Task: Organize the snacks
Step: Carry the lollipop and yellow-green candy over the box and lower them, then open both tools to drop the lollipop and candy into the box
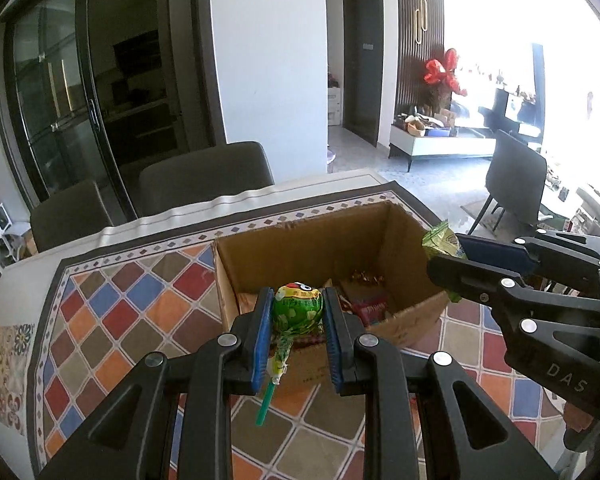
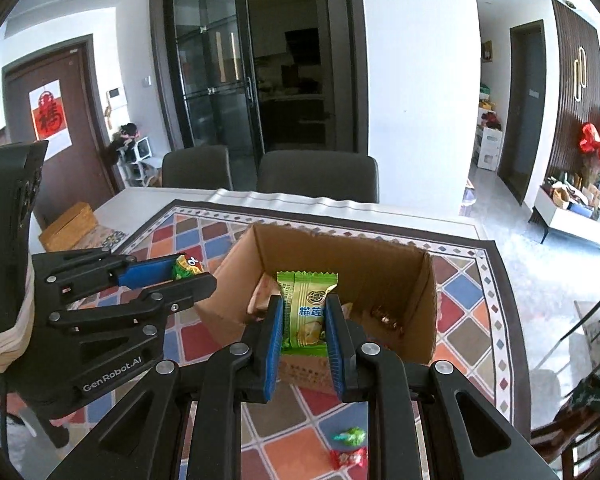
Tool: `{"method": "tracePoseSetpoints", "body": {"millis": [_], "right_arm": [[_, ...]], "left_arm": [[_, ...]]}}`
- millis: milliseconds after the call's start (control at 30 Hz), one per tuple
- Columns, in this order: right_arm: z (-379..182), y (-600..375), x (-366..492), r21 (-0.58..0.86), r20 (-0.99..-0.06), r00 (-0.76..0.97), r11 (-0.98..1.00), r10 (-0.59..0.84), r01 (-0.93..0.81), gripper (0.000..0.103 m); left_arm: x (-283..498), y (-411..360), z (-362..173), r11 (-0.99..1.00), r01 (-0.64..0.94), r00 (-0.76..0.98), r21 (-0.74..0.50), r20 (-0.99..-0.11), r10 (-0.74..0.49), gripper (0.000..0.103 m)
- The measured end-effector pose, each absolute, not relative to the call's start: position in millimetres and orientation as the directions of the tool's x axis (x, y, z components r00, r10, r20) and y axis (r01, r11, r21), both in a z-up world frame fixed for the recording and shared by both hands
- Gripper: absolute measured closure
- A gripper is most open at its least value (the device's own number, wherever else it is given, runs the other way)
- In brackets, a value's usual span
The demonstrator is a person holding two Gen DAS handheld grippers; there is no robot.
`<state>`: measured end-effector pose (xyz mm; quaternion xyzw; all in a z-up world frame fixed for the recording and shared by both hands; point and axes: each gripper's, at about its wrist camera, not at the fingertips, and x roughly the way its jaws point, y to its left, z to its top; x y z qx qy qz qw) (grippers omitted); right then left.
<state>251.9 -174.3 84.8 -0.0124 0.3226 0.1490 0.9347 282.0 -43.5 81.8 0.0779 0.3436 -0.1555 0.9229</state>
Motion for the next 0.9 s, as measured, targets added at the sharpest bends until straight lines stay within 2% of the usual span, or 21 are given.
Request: {"method": "tracePoseSetpoints", "body": {"millis": [633, 700, 733, 767, 833, 900], "right_arm": [[59.7, -187.2, 299.2, 0.045, -0.641, 0.738, 0.970, 0.213, -0.241, 0.081], [58.5, -189.0, 302.6, 0.044, -0.645, 0.736, 0.972, 0.205, -0.233, 0.081], [57.7, -189.8, 303.1, 0.041, -0.646, 0.737, 0.973, 0.198, -0.225, 0.080], [58.2, -189.8, 303.5, 0.038, -0.649, 0.737, 0.975, 0.191, -0.220, 0.078], [58.1, -191.8, 304.6, 0.030, -0.651, 0.739, 0.978, 0.176, -0.206, 0.059], [58.6, -194.4, 301.7, 0.024, -0.644, 0.747, 0.981, 0.163, -0.194, 0.058]], "left_arm": [[345.9, -59.1, 53.1, 0.938, 0.346, 0.669, 0.019, -0.706, -0.233, 0.078], [347.4, -58.8, 50.7, 0.938, 0.345, 0.671, 0.029, -0.707, -0.225, 0.069], [347.4, -59.2, 50.9, 0.939, 0.343, 0.675, 0.036, -0.704, -0.220, 0.058], [345.6, -59.4, 51.8, 0.941, 0.336, 0.686, 0.045, -0.696, -0.212, 0.051], [341.7, -58.0, 54.4, 0.944, 0.325, 0.703, 0.058, -0.682, -0.200, 0.050], [337.1, -56.6, 57.0, 0.946, 0.318, 0.708, 0.062, -0.679, -0.193, 0.048]]}}
